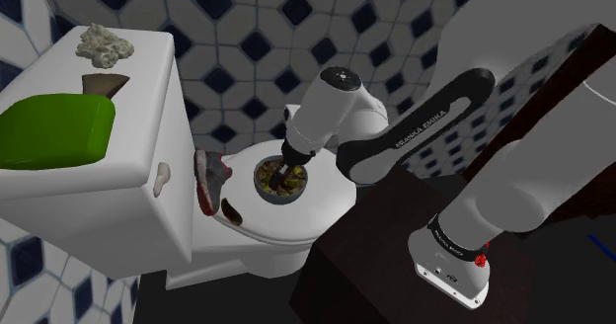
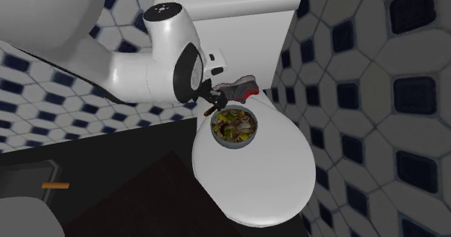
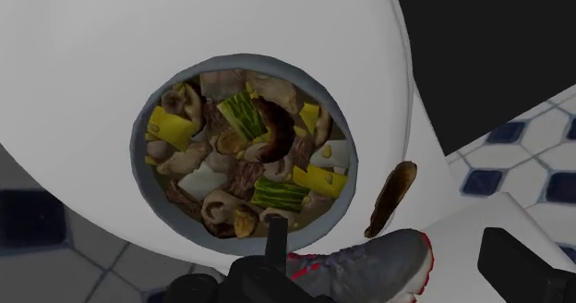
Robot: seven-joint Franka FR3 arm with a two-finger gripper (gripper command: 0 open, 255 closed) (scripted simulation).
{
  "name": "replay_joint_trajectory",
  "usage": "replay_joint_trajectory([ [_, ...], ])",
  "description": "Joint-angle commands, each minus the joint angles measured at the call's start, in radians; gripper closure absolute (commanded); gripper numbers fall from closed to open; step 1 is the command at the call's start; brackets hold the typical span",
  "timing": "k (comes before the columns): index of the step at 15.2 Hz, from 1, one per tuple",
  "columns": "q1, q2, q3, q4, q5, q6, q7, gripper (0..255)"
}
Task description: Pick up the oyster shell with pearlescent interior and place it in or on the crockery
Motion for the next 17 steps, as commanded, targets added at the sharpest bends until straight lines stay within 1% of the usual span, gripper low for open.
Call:
replay_joint_trajectory([
  [1, -0.042, 0.12, 0.019, 0.057, -0.321, 0.049, 0.25, 0],
  [2, -0.021, 0.176, -0.012, 0.094, -0.471, 0.054, 0.37, 0],
  [3, 0.029, 0.226, -0.066, 0.133, -0.591, 0.058, 0.47, 0],
  [4, 0.081, 0.273, -0.117, 0.172, -0.691, 0.06, 0.554, 0],
  [6, 0.176, 0.36, -0.204, 0.25, -0.85, 0.065, 0.693, 0],
  [8, 0.255, 0.441, -0.269, 0.329, -0.971, 0.067, 0.804, 0],
  [9, 0.289, 0.481, -0.294, 0.369, -1.022, 0.067, 0.851, 0],
  [10, 0.314, 0.513, -0.313, 0.402, -1.059, 0.067, 0.886, 0],
  [17, 0.356, 0.625, -0.37, 0.494, -1.163, 0.087, 0.978, 0],
])
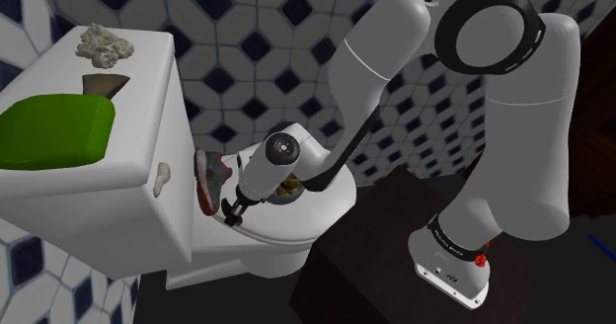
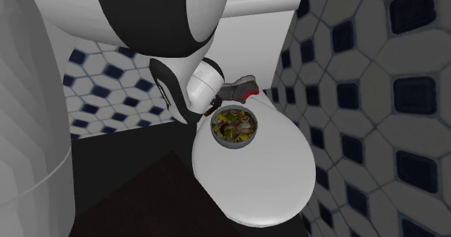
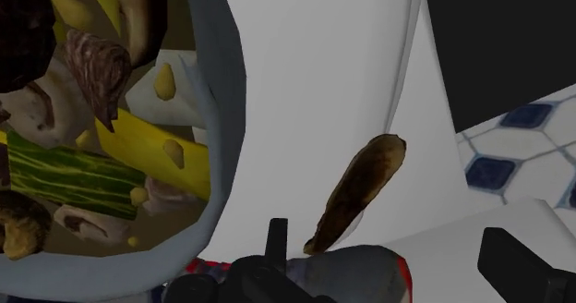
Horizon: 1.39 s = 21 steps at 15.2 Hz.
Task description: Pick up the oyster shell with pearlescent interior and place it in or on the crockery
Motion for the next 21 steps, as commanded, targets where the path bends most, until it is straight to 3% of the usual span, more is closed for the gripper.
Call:
replay_joint_trajectory([
  [1, 0.01, 0.023, -0.013, 0.018, -0.026, 0.006, 0.025, 0],
  [8, 0.01, 0.023, -0.013, 0.018, -0.026, 0.006, 0.025, 0],
  [9, 0.01, 0.023, -0.013, 0.018, -0.027, 0.006, 0.025, 255],
  [18, 0.009, 0.025, -0.014, 0.02, -0.027, 0.006, 0.024, 255],
  [19, 0.009, 0.025, -0.014, 0.02, -0.027, 0.006, 0.024, 0],
  [20, 0.024, 0.055, 0.049, 0.08, 0.214, -0.174, -0.084, 0],
  [21, 0.061, 0.108, 0.077, 0.187, 0.375, -0.354, -0.122, 0],
])
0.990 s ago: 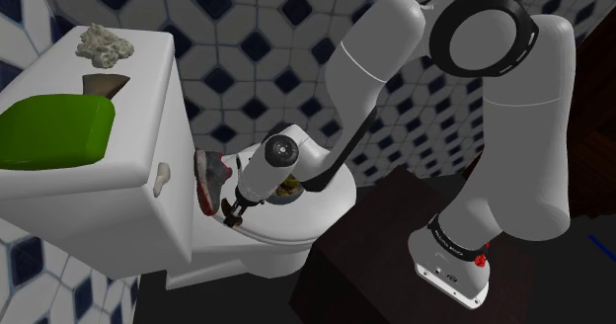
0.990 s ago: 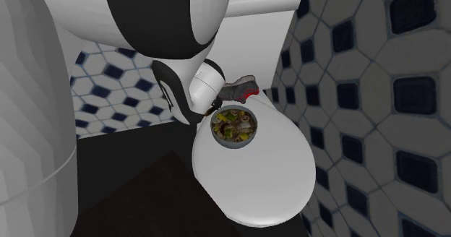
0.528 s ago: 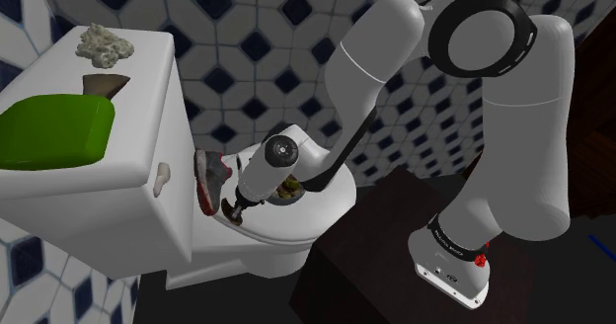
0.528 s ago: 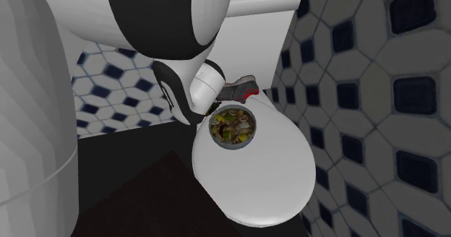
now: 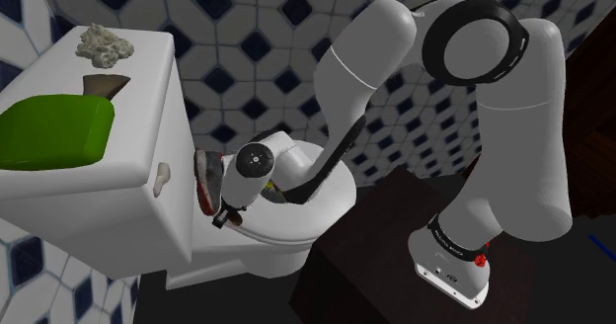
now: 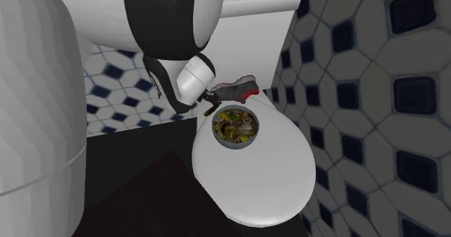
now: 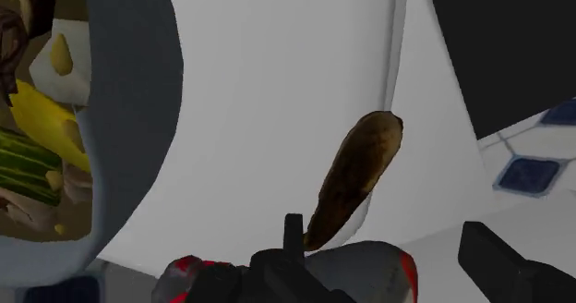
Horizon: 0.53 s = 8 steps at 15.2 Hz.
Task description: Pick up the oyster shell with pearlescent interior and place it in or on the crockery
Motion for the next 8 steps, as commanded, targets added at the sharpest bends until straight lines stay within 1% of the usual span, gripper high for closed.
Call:
replay_joint_trajectory([
  [1, 0.048, 0.112, 0.059, 0.22, 0.336, -0.373, -0.079, 0],
  [2, 0.05, 0.134, 0.068, 0.258, 0.351, -0.419, -0.075, 0],
  [8, 0.05, 0.198, 0.042, 0.287, 0.317, -0.381, -0.058, 0],
])
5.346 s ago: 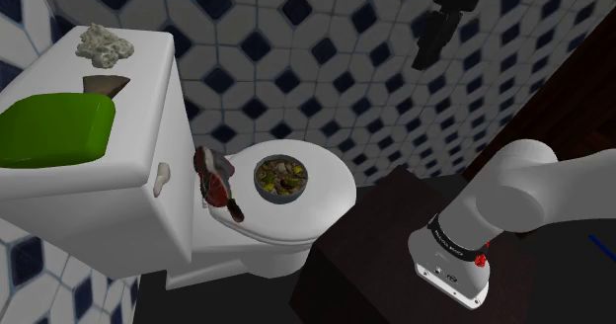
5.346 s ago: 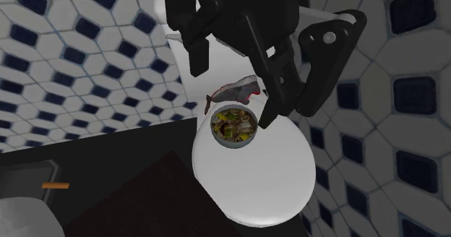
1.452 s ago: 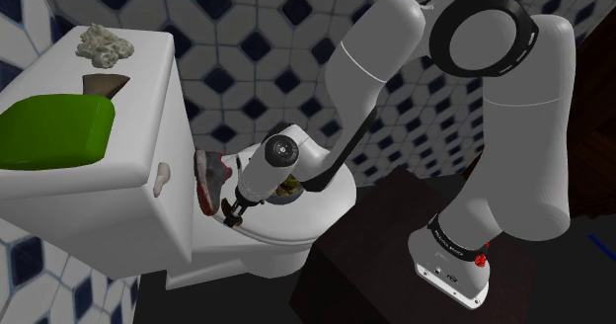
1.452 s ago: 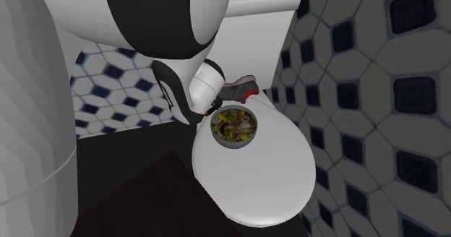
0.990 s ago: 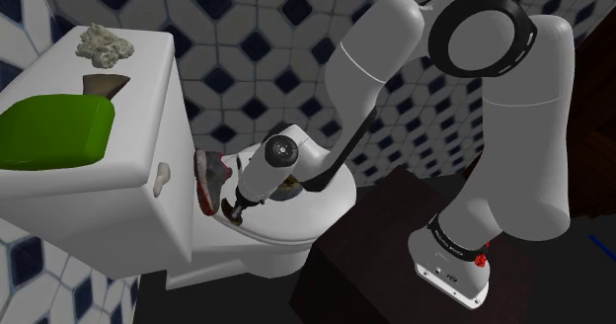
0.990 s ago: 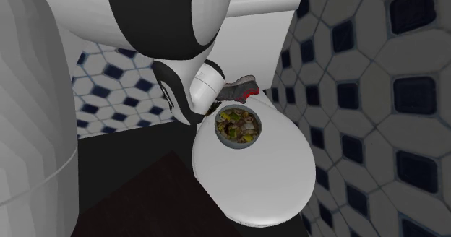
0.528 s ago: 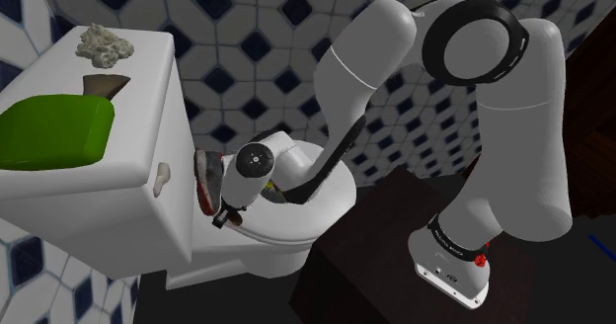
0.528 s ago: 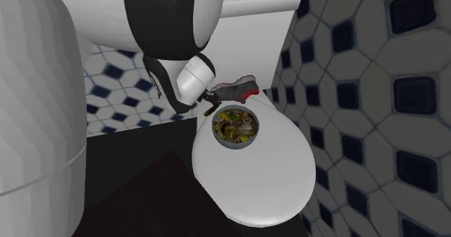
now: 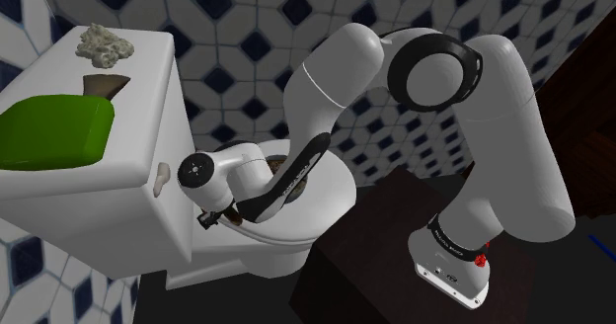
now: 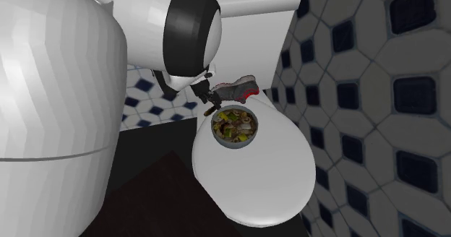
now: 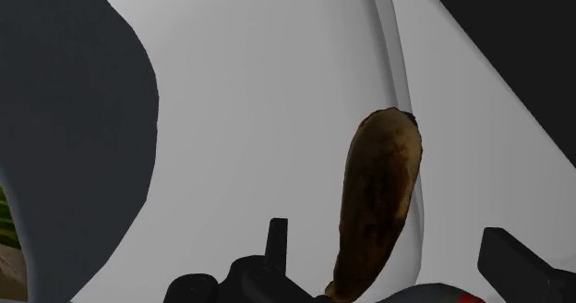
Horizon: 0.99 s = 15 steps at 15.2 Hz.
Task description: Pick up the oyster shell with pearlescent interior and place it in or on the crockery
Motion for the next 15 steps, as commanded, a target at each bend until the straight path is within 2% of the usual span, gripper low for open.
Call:
replay_joint_trajectory([
  [1, 0.001, 0.029, -0.013, 0.015, -0.012, 0.015, 0.005, 0],
  [9, 0.001, 0.029, -0.013, 0.015, -0.012, 0.015, 0.005, 0],
  [10, 0.001, 0.029, -0.013, 0.015, -0.012, 0.015, 0.005, 255],
  [15, 0.001, 0.029, -0.013, 0.015, -0.012, 0.015, 0.005, 255],
])
